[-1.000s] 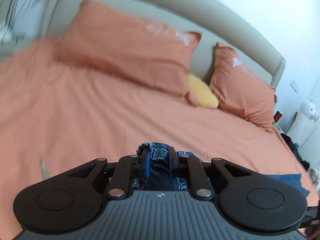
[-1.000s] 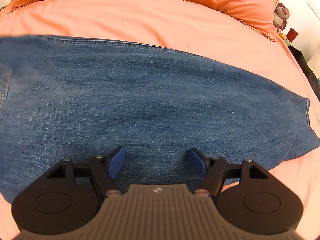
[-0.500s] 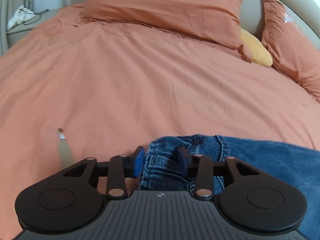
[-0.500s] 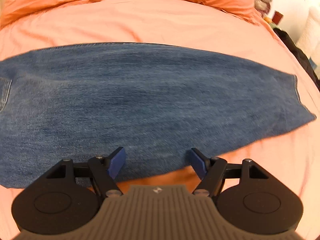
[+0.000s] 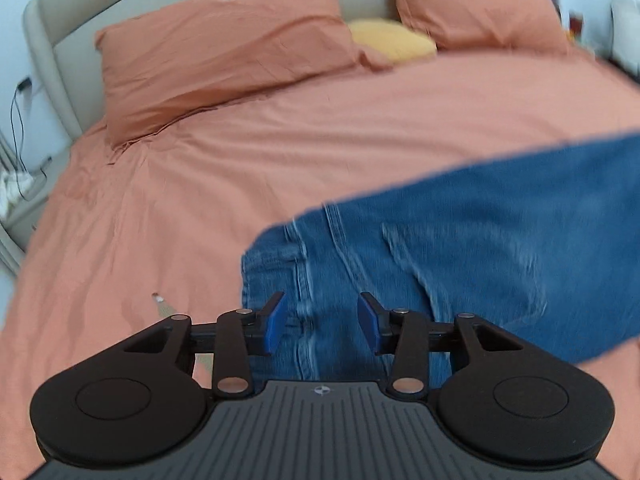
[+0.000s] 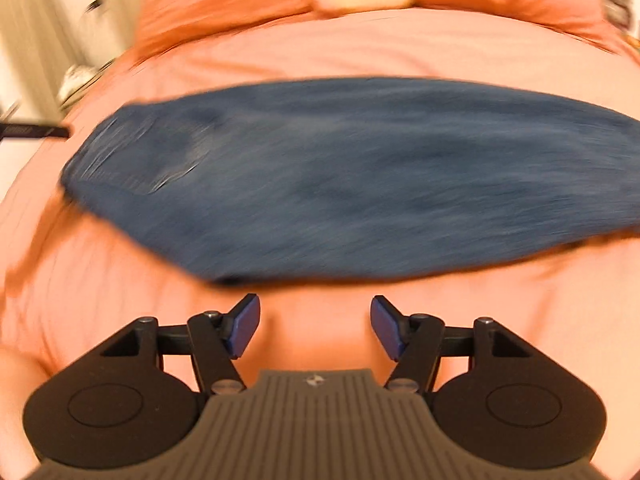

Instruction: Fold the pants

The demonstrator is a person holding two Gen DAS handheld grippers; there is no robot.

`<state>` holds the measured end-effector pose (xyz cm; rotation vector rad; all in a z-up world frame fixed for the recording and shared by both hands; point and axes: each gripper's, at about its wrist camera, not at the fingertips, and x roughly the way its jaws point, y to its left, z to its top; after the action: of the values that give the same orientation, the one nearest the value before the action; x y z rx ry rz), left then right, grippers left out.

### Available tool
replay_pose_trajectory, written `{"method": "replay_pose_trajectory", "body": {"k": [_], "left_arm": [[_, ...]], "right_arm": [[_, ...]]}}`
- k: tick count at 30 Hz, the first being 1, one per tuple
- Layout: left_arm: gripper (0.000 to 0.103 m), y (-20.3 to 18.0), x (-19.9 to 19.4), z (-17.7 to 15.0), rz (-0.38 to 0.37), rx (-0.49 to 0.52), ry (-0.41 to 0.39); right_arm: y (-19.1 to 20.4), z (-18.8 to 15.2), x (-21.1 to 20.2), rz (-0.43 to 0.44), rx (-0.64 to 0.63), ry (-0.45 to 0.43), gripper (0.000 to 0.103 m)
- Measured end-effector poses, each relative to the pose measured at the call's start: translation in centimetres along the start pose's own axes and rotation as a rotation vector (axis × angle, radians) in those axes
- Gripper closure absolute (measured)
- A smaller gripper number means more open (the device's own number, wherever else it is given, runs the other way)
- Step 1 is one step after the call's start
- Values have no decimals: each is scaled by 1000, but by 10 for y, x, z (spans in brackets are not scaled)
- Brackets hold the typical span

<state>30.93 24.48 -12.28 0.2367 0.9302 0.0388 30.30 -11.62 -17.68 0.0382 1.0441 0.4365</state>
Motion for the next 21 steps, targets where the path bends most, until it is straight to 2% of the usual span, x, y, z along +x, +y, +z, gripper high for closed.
{"method": "replay_pose_trajectory", "body": {"k": [2, 5, 7, 10, 12, 14, 17, 19, 21], "left_arm": [[54, -7, 12, -3, 49, 25, 35], [55, -5, 36, -5, 112, -19, 87], [61, 0, 47, -6, 107, -58, 106], [63, 3, 54, -7, 108, -74, 119], [63, 5, 57, -7, 102, -72, 120], [64, 7, 60, -8, 90, -81, 126], [65, 11, 67, -9, 70, -100, 131], [65, 13, 69, -10, 61, -104, 133], [65, 14, 72, -10, 54, -101, 133]], "right_arm": [[22, -6, 10, 22, -62, -16, 44], [51, -10, 27, 3, -211, -39, 44], [64, -10, 35, -14, -286, -70, 45], [77, -7, 32, -94, -381, -151, 46], [80, -2, 24, -98, -410, -183, 46], [81, 3, 24, -80, -446, -179, 45], [86, 4, 36, -87, -526, -118, 46], [86, 6, 55, -100, -527, -53, 47], [83, 8, 62, -100, -482, -55, 46]]}}
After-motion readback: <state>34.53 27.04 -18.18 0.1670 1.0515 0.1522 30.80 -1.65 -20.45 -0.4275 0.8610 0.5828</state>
